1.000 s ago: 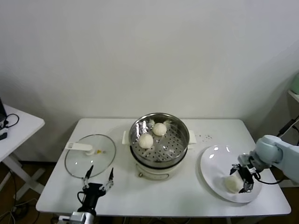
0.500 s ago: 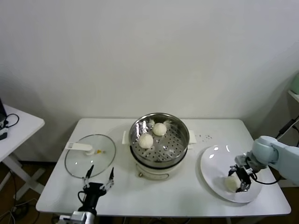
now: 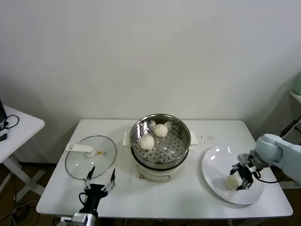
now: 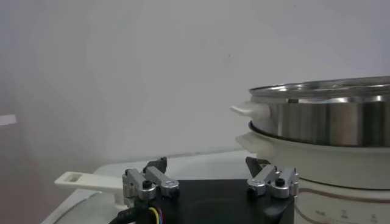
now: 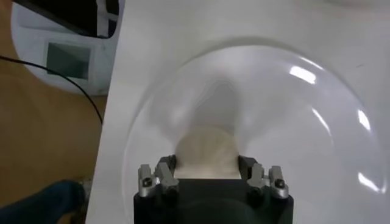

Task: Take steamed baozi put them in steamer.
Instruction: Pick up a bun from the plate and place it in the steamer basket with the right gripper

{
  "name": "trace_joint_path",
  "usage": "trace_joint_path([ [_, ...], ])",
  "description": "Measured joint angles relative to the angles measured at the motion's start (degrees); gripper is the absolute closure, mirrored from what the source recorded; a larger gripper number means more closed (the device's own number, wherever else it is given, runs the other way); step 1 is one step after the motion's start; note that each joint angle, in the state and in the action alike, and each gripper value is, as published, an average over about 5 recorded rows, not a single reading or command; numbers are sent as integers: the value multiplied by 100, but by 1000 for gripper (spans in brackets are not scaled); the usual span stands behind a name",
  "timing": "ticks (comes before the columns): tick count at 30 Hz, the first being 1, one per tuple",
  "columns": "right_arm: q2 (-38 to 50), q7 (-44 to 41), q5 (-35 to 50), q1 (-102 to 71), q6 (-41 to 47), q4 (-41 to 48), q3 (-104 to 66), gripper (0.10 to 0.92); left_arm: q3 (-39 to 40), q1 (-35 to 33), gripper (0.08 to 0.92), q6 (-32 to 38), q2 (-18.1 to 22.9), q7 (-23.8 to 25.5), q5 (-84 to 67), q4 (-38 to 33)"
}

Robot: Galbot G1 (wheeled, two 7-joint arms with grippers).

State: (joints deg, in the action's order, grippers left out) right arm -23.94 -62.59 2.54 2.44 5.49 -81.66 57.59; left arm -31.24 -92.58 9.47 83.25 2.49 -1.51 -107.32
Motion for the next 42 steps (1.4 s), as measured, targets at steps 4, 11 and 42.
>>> trace_joint_path([
  [4,3,-136,-33,480,-242,-164,63,356,3,-1,177,-5,-26,2,15,4],
  [11,-167,-350,-651,1730,-1125,-510,309,355,-15,-35,177,-26,-73,-9,12,11],
  [42,-2735,-399,-3450,2595,-3457,-1562,501,355,-110,-252,177,-222,-239,-90,-102,-132],
])
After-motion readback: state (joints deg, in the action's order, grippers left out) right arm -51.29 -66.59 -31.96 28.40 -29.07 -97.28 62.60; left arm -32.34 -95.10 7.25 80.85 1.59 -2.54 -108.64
